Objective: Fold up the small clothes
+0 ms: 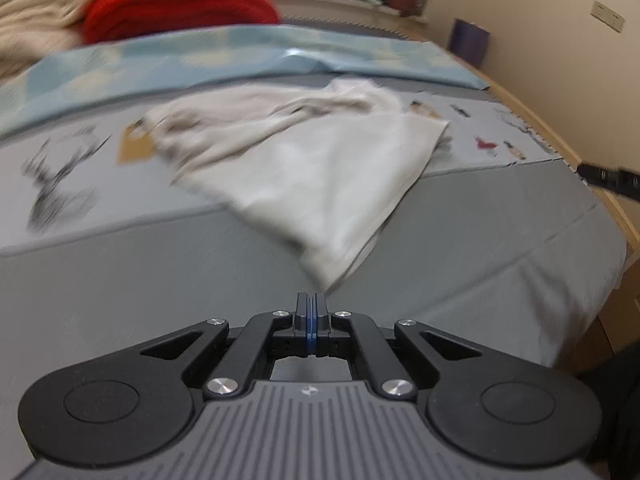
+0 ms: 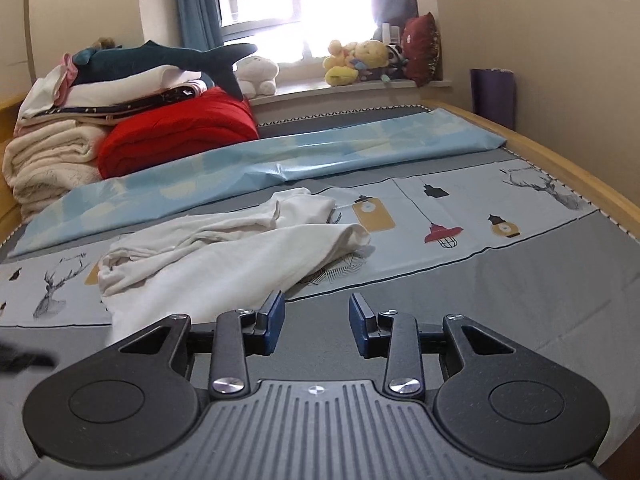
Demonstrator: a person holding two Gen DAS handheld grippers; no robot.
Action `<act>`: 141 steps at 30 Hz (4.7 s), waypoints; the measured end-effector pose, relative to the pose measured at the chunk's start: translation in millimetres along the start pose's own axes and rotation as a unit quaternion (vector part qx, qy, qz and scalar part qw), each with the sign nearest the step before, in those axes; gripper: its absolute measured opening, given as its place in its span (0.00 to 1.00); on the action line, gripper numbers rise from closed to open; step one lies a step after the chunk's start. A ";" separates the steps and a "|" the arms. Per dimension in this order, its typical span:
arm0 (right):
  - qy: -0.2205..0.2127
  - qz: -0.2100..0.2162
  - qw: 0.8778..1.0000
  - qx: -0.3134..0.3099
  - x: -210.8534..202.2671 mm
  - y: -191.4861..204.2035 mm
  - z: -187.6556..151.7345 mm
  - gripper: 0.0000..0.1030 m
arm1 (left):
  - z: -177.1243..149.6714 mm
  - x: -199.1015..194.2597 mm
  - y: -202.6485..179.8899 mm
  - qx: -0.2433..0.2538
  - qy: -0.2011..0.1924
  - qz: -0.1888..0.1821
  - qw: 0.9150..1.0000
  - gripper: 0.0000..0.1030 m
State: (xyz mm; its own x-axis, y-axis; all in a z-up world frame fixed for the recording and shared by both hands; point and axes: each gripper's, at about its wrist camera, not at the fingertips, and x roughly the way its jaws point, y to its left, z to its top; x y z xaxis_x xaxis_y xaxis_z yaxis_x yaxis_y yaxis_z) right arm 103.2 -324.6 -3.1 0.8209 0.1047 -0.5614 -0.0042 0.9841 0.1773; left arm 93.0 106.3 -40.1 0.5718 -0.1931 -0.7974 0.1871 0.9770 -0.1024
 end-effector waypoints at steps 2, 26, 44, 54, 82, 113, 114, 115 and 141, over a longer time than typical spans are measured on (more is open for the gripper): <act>0.002 0.000 1.000 0.000 -0.8 0.6 -2.3 0.36 | -13.0 -4.0 24.6 -0.040 0.030 0.007 0.999 0.00; 0.028 -0.002 0.999 -0.015 14.5 -7.9 -2.2 0.36 | 57.4 154.7 -9.3 -0.205 0.077 0.017 0.976 0.41; 0.021 -0.045 0.997 0.053 14.2 -18.0 -3.0 0.15 | -31.7 -6.8 58.2 -0.006 0.114 0.013 0.993 0.02; 0.134 -0.019 0.990 0.043 65.8 -10.3 -17.8 0.23 | -60.9 -45.6 136.5 -0.082 0.126 -0.007 0.989 0.15; 0.165 0.074 0.983 0.024 52.1 -34.5 -11.2 0.04 | -41.6 -49.6 97.8 -0.075 0.108 0.001 0.991 0.00; 0.402 -0.043 0.908 -0.112 73.9 -50.6 -95.0 0.14 | -39.2 -8.1 18.9 0.073 0.194 -0.005 0.978 0.37; 0.387 -0.048 0.914 -0.113 72.1 -49.9 -90.1 0.15 | -37.0 -6.1 19.0 0.070 0.193 -0.008 0.979 0.37; 0.368 -0.050 0.921 -0.113 67.7 -47.0 -85.6 0.16 | -35.6 -4.9 18.0 0.070 0.194 -0.012 0.978 0.37; 0.217 -0.035 0.969 -0.109 87.0 -1.2 -43.5 0.36 | 22.0 15.3 9.2 0.071 0.128 0.071 0.987 0.40</act>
State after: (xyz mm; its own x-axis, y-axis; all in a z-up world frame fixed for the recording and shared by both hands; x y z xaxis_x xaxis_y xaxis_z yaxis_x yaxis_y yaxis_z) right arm 149.8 -310.5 -87.3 0.5056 0.0409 -0.8618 -0.1164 0.9930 -0.0212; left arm 121.1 110.4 -40.2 0.3832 -0.0085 -0.9236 0.2402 0.9665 0.0907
